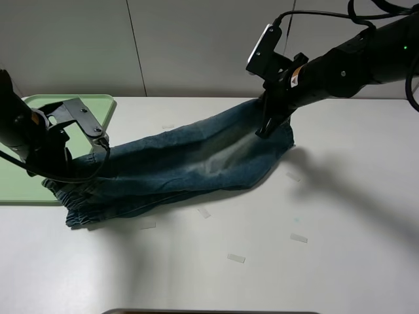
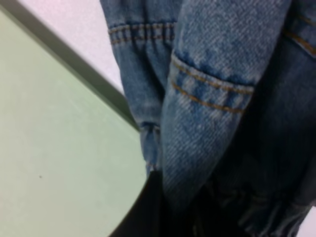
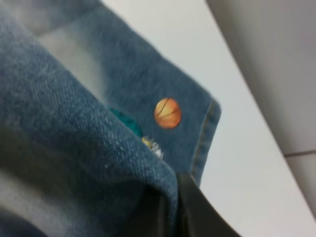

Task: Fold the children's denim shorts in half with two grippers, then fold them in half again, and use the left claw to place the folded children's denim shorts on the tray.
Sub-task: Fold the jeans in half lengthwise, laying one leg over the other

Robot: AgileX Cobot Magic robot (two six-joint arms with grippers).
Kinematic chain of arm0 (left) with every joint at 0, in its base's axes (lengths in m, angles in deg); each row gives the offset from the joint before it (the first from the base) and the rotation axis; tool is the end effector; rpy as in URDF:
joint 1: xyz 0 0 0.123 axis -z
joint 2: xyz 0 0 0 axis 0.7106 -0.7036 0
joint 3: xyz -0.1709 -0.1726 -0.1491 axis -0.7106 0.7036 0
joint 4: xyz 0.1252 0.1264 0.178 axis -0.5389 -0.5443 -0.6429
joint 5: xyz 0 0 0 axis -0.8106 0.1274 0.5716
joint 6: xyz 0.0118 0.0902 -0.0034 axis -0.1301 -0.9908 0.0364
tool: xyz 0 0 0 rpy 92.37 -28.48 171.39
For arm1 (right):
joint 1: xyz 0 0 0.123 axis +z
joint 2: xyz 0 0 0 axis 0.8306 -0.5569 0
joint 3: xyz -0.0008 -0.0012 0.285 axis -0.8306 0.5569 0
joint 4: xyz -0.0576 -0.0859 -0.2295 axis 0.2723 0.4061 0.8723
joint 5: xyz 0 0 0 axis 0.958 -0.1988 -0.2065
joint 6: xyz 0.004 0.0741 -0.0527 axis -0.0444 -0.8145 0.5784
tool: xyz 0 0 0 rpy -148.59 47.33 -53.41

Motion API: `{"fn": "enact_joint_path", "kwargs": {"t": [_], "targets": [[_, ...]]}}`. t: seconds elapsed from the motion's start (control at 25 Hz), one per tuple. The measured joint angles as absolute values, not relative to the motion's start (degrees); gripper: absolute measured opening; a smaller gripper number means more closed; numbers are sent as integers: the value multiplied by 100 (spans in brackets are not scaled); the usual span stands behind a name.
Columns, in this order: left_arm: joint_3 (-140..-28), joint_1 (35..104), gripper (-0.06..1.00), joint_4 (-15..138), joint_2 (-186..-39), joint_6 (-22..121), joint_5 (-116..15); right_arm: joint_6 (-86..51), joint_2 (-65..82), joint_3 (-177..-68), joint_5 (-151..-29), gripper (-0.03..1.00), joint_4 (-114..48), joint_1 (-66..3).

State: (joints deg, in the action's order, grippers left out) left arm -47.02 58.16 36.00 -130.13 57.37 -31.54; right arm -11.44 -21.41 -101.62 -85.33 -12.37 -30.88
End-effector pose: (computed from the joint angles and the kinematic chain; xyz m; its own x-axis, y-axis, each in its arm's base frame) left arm 0.2732 -0.0549 0.1671 -0.5862 0.7577 -0.2868 0.6895 0.6524 0.3144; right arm 0.3417 0.1596 0.1851 -0.1923 -0.8228 -0.5348 -0.7240 0.4868 -0.4887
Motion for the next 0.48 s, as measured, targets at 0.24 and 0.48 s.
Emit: {"fn": "enact_joint_path", "kwargs": {"t": [0.24, 0.48], "targets": [[-4702, 5643, 4, 3605, -13013, 5752, -3169, -1144, -2141, -10162, -8339, -2, -1237, -3088], [-4702, 5642, 4, 3605, -13013, 5709, -3169, -871, -2163, -10162, -8509, -2, -1177, -3088]]}}
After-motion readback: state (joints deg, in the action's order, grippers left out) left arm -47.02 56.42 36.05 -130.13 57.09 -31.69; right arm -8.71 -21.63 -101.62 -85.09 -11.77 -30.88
